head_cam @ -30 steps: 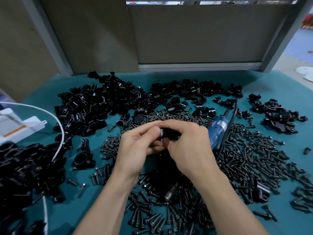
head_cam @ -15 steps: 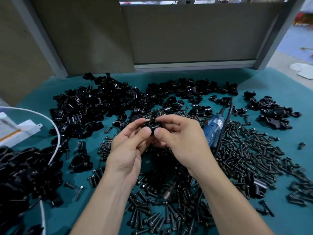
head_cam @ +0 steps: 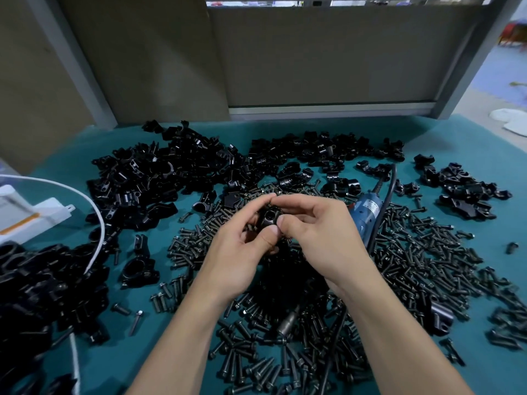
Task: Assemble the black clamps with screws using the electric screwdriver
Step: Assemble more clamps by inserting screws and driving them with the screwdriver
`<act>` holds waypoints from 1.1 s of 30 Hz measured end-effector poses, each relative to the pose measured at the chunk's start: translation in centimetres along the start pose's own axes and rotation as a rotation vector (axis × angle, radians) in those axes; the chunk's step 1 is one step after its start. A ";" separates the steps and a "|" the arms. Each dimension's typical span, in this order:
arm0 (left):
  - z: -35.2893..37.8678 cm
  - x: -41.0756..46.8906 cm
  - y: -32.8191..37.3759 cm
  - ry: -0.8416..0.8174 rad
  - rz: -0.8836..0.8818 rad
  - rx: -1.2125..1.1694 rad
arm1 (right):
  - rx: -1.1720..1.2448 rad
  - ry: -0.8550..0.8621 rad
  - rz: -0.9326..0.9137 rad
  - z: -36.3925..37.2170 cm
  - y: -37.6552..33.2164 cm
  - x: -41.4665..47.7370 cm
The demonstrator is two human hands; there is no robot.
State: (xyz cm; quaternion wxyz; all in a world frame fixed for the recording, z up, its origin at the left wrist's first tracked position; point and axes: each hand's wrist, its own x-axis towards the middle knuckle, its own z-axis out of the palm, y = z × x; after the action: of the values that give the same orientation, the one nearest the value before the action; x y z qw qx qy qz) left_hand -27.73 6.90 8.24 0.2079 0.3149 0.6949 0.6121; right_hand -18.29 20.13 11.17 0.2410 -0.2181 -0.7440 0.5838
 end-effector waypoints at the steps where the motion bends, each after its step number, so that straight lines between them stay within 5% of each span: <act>1: 0.0 0.0 0.0 -0.017 -0.001 -0.034 | 0.030 -0.005 0.000 0.0 0.0 0.0; 8: 0.5 0.0 0.2 0.031 -0.129 -0.353 | 0.137 0.016 0.061 0.3 0.4 0.2; 33: 0.9 0.2 -0.2 0.105 -0.145 -0.463 | 0.093 0.131 0.024 0.8 -0.4 -0.4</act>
State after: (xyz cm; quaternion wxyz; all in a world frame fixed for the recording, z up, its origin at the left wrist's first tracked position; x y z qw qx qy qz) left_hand -27.33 7.65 7.91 0.2813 0.1759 0.5668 0.7541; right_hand -18.50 19.20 11.35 0.2918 -0.2531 -0.6962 0.6050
